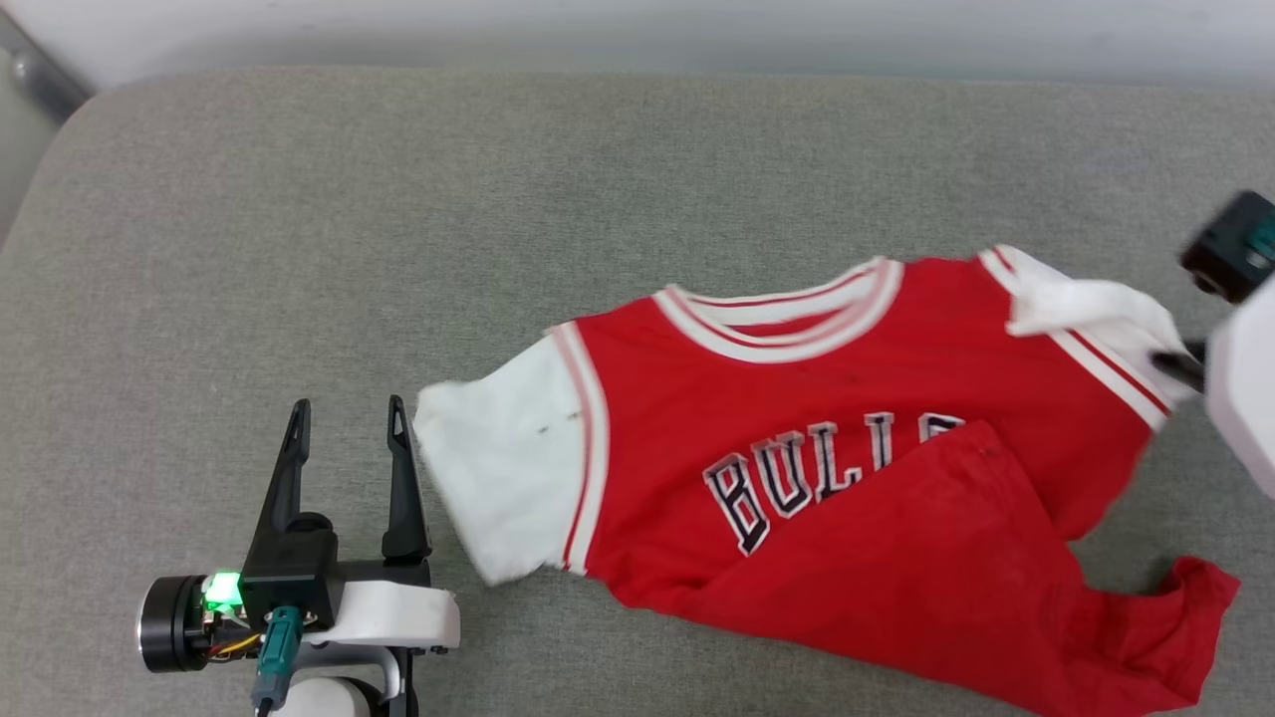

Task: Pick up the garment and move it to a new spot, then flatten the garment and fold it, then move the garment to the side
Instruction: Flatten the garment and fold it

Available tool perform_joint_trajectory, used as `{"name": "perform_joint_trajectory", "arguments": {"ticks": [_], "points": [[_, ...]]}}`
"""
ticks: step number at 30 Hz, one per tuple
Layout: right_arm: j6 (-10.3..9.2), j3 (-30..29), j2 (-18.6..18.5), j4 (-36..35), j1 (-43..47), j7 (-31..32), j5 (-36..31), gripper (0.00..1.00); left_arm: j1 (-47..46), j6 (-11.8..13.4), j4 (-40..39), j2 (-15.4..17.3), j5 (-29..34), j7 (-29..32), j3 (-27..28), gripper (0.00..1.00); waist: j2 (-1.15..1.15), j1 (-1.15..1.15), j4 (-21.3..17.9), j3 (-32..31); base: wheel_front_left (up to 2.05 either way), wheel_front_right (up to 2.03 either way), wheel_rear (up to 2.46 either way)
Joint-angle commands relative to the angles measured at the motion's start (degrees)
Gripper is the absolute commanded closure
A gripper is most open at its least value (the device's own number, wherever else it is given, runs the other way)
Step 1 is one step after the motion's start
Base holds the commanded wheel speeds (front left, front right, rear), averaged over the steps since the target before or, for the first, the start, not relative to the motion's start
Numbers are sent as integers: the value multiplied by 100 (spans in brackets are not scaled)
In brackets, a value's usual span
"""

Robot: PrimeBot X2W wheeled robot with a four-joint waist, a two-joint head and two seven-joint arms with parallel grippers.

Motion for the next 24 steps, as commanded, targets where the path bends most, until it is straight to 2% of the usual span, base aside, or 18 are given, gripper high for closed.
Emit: {"name": "perform_joint_trajectory", "arguments": {"ticks": [1, 4, 8, 9, 11, 15, 16, 17, 24], "points": [[-7, -90, -84, 121, 238, -76, 62, 100, 54, -19, -15, 2, 22, -14, 26, 0, 0, 0, -38, 17, 0, 0, 0], [-7, -332, -226, 520, 772, -252, 224, 100, 67, -34, -16, 1, 37, -14, 32, 0, 0, 0, -65, 71, 0, 0, 0], [-7, -552, -237, 1012, 1451, -501, 335, 100, 14, -80, -15, 10, 64, -14, 40, 0, 0, 0, -58, 150, 0, 0, 0], [-7, -630, -114, 1209, 1882, -626, 369, 100, -30, -80, -15, 15, 68, -14, 44, 0, 0, 0, -70, 198, 0, 0, 0], [-5, -656, 6, 1323, 2147, -691, 368, 100, -35, -82, 11, 19, 86, -14, 46, 0, 0, 0, -88, 204, 0, 0, 0], [-5, -943, 260, 1478, 2356, -1028, 322, 99, -67, -105, 92, 70, 119, -14, 46, 0, 0, 0, -137, 121, 0, 0, 0], [-5, -1052, 292, 1498, 2361, -1148, 282, 57, -80, -116, 119, 94, 115, -14, 55, 0, 0, 0, -150, 78, 0, 0, 0], [-5, -1157, 302, 1496, 2364, -1272, 230, 0, -104, -128, 143, 118, 122, -14, 66, 0, 0, 0, -157, 27, 0, 0, 0], [-5, -2067, 243, 1199, 2513, -2173, -359, 0, -312, -295, 317, 419, 50, -14, 236, 0, 0, 0, -327, -308, 0, 0, 0]]}}
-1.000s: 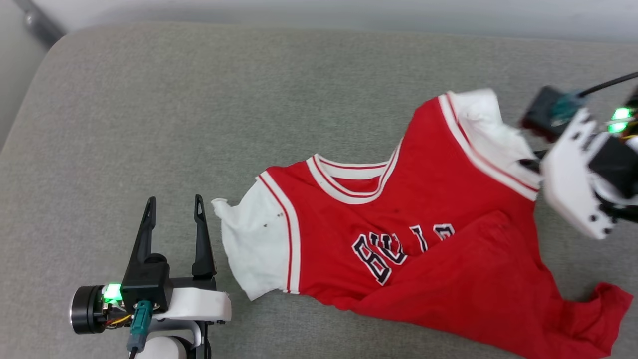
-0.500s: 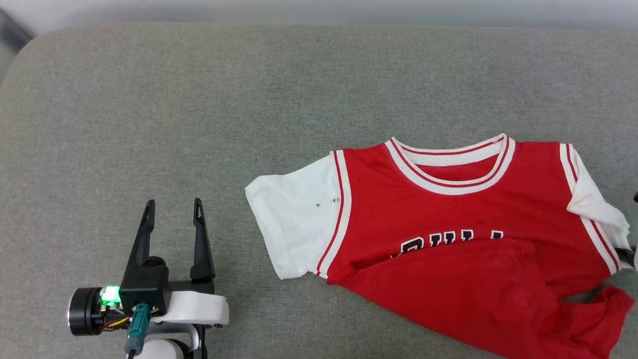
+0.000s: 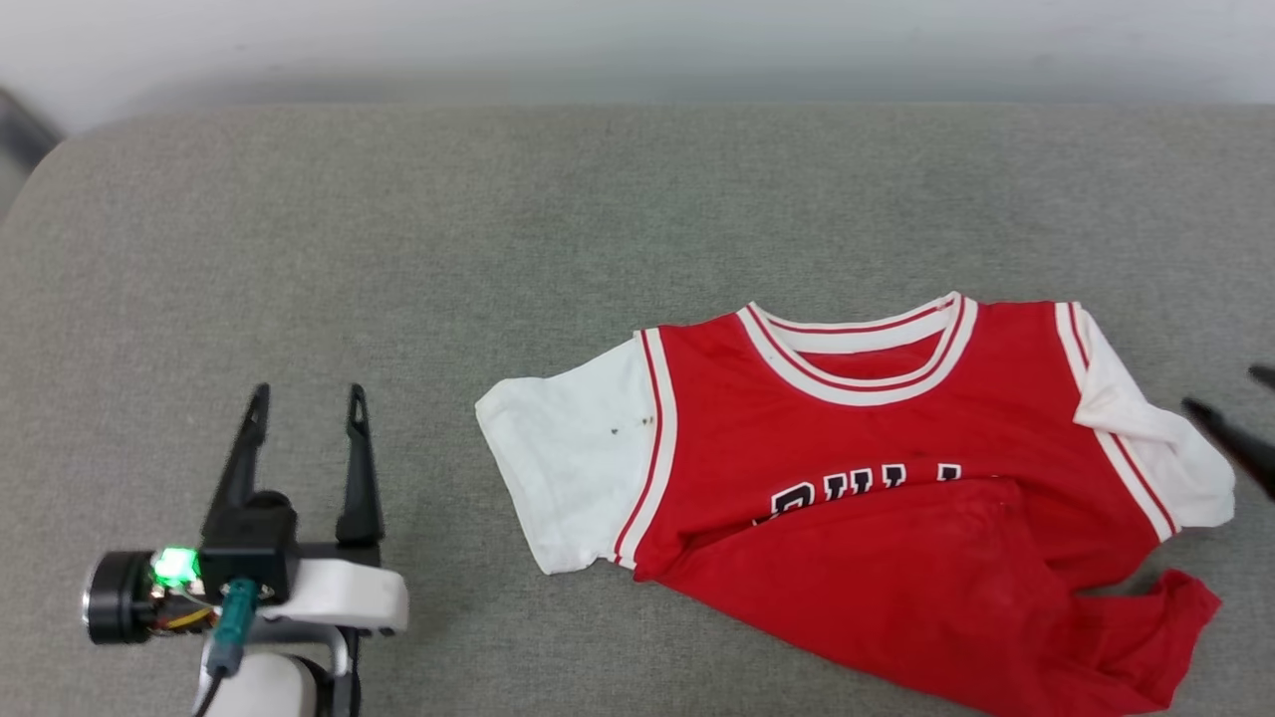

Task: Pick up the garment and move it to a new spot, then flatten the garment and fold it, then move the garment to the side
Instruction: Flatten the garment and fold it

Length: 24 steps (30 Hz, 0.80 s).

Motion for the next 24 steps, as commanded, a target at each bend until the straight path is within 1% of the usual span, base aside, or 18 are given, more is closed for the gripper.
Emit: {"name": "perform_joint_trajectory", "arguments": {"ticks": [1, 5, 7, 9, 10, 12, 15, 18, 20, 21, 22, 24], "points": [[-4, -262, -3, -63, 140, -197, -188, 0, -179, -75, 44, 113, -18, -14, 58, 0, 0, 0, -102, -113, 0, 0, 0], [-4, -1168, 261, -206, 381, -727, -757, 0, -497, -354, 317, 433, -40, 19, 51, 0, 0, 0, -215, -257, 0, 0, 0], [-4, -1672, 502, -336, 595, -960, -1079, 0, -744, -552, 427, 603, -31, 244, -7, 0, 0, 0, -270, -298, 0, 0, 0], [-4, -2238, 830, -514, 842, -1229, -1411, 0, -1035, -752, 468, 783, -26, 521, -54, 0, 0, 0, -319, -318, 0, 0, 0], [-4, -2238, 830, -514, 842, -1229, -1411, 0, -1035, -752, 468, 783, -26, 521, -54, 0, 0, 0, -319, -318, 0, 0, 0], [-4, -2794, 1215, -709, 1133, -1475, -1852, 0, -1340, -954, 532, 974, -13, 850, -136, 0, 0, 0, -373, -320, 0, 0, 0], [-4, -3589, 1961, -1088, 1628, -1758, -2454, 0, -1811, -1196, 625, 1208, -73, 1441, -338, 0, 0, 0, -436, -319, 0, 0, 0], [-4, -4217, 2753, -1554, 2123, -1908, -2897, 0, -2251, -1330, 743, 1475, -230, 2069, -651, 0, 0, 0, -503, -290, 0, 0, 0], [-4, -4431, 3200, -1898, 2461, -1920, -3185, 0, -2490, -1365, 810, 1616, -438, 2564, -953, 0, 0, 0, -538, -260, 0, 0, 0], [-4, -4530, 3411, -2071, 2602, -1908, -3301, 0, -2623, -1361, 797, 1704, -637, 2801, -1173, 0, 0, 0, -561, -234, 0, 0, 0], [-4, -4588, 3576, -2225, 2733, -1869, -3413, 0, -2757, -1366, 776, 1817, -872, 3049, -1394, 0, 0, 0, -590, -206, 0, 0, 0], [-4, -4655, 3858, -2469, 2935, -1785, -3556, 0, -3037, -1364, 737, 2152, -1350, 3580, -1885, 0, 0, 0, -651, -142, 0, 0, 0]]}}
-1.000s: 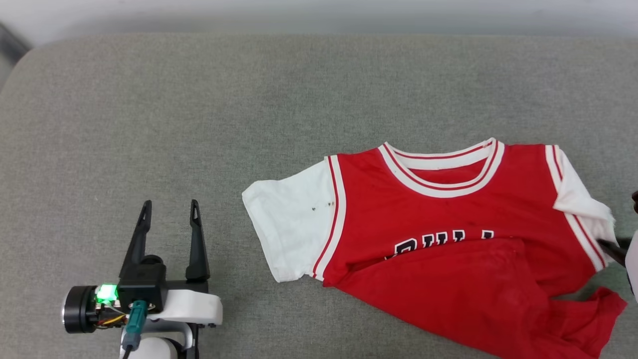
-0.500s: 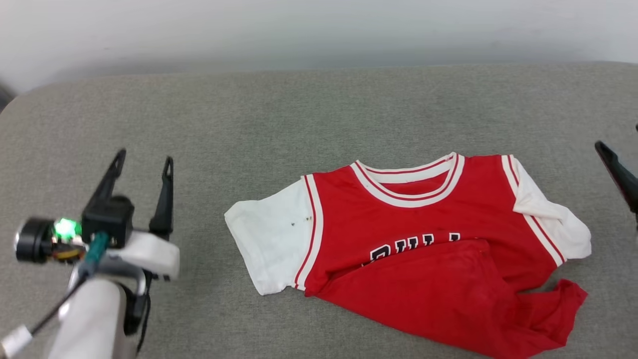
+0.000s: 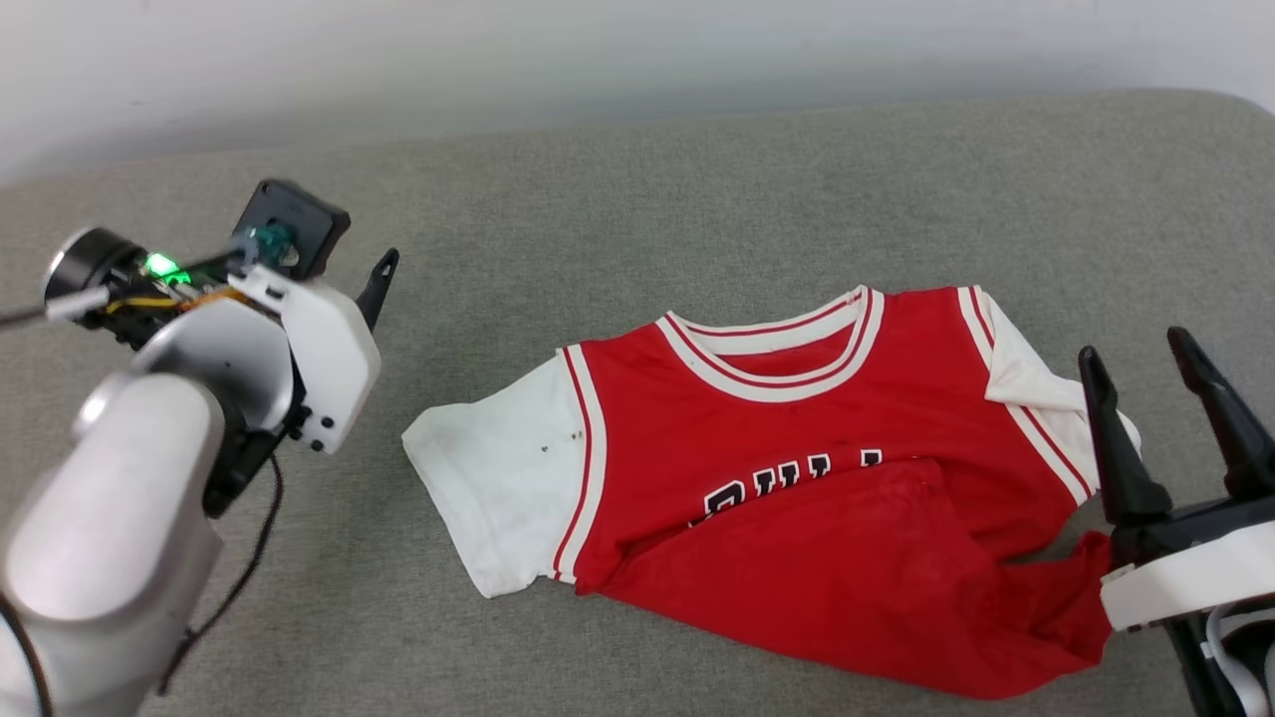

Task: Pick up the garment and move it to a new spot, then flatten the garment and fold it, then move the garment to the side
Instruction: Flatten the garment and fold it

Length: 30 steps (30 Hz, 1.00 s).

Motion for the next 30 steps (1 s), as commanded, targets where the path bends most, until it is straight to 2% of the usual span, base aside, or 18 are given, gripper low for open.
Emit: {"name": "perform_joint_trajectory", "arguments": {"ticks": [1, 7, 11, 16, 23, 30], "points": [[-4, -20, 71, -71, 78, 30, -32, 0, -152, 8, -29, 151, -147, 174, -122, 0, 0, 0, -52, 64, 0, 0, 0], [-4, -53, 341, -318, 257, 51, -187, 0, -1038, 6, -329, 891, -1683, 1889, -1302, 0, 0, 0, -178, 316, 0, 0, 0], [-4, 4, 402, -366, 181, 24, -208, 0, -1634, 4, -476, 1171, -2367, 2841, -1988, 0, 0, 0, -248, 533, 0, 0, 0], [-5, 112, 414, -374, 3, -26, -232, 0, -2220, 5, -583, 1386, -2936, 3841, -2816, 0, 0, 0, -343, 810, 0, 0, 0], [-5, 216, 425, -315, -240, -120, -286, 0, -2600, 4, -529, 1581, -3332, 4275, -3648, 0, 0, 0, -465, 1159, 0, 0, 0], [-4, 315, 421, -161, -444, -217, -276, 0, -2521, 3, -251, 1695, -3586, 4136, -4299, 0, 0, 0, -544, 1392, 0, 0, 0]]}}
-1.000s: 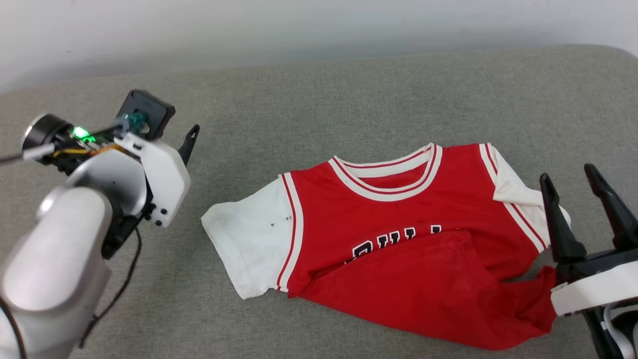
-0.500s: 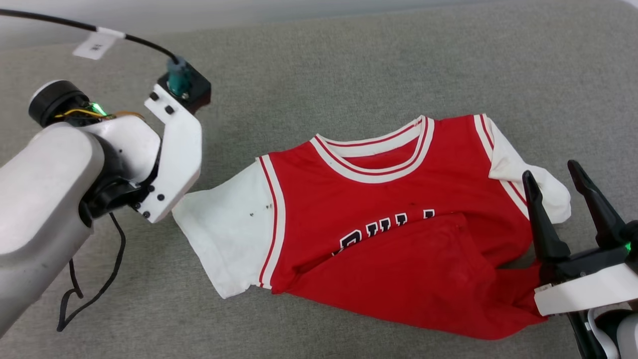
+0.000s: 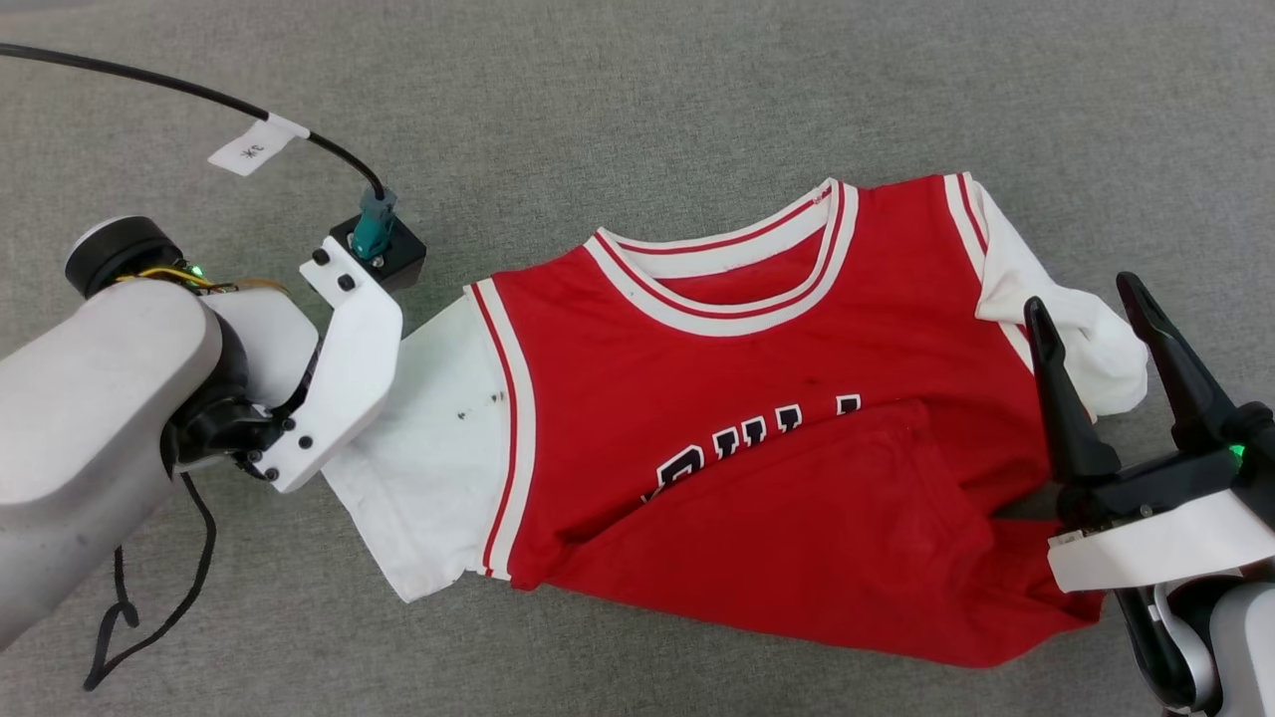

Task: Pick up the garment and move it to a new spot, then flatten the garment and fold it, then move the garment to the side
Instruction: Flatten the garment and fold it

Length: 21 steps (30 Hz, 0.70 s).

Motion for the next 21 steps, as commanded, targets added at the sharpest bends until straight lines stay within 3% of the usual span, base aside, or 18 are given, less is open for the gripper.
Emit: {"name": "perform_joint_trajectory", "arguments": {"ticks": [1, 3, 5, 10, 14, 21], "points": [[-4, 13, 10, 24, -80, -25, 8, 0, 127, 4, 91, -4, -1, -38, -209, 0, 0, 0, -13, 40, 0, 0, 0], [-4, 31, -14, 64, -142, -36, 2, 0, 134, 4, 154, 5, -58, -114, -385, 0, 0, 0, -13, 58, 0, 0, 0], [-4, 27, -60, 113, -185, -35, 3, 0, 121, 4, 172, -27, -107, -239, -489, 100, 0, 0, 13, 37, 0, 0, 0], [-4, -150, -316, 158, -339, -12, -6, 0, -51, 4, 158, 95, -191, -584, -588, 100, 0, 0, 144, -199, 0, 0, 0], [-5, -345, -769, 111, -570, 242, 19, 0, -91, 4, 105, 215, -308, -911, -591, 100, 0, 0, 295, -464, 0, 0, 0], [-4, 238, -2270, -96, -1039, 2069, 686, 0, -58, 4, -164, 424, -439, -1306, -622, 100, 0, 0, 542, -675, 0, 0, 0]]}}
